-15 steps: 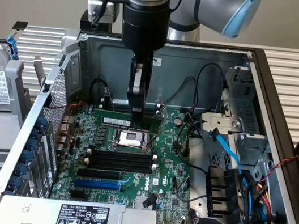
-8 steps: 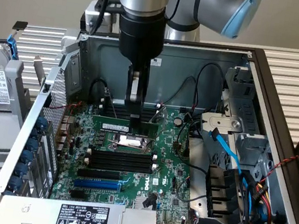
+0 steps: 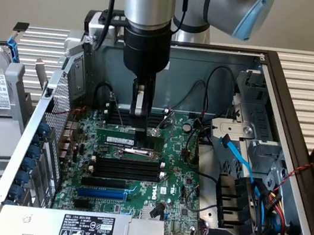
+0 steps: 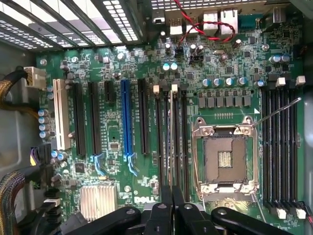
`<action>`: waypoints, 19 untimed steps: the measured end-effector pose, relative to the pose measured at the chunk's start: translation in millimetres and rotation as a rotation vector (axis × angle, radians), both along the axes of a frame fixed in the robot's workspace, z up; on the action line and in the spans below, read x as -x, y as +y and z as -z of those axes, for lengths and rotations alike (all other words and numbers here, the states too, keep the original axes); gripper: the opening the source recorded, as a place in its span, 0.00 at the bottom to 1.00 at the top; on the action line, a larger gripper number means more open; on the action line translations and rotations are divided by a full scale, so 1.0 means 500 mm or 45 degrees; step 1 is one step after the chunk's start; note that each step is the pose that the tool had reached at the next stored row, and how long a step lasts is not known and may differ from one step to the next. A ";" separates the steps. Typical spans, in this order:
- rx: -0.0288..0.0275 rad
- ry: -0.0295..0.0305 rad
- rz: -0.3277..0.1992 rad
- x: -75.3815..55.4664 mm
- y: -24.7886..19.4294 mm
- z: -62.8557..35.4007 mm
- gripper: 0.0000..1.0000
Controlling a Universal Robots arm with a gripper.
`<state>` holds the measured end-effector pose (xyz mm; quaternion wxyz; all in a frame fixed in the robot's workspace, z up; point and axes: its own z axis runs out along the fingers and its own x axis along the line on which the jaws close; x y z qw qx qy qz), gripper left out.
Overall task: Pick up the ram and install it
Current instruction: 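Insert the ram into the slot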
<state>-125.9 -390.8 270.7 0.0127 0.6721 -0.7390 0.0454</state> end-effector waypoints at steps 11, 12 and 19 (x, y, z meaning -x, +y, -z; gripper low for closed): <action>-0.0001 -0.0165 0.013 0.001 -0.0204 0.039 0.12; 0.0000 -0.0192 0.014 0.001 -0.0229 0.042 0.12; 0.0000 -0.0263 0.014 0.001 -0.0253 0.047 0.12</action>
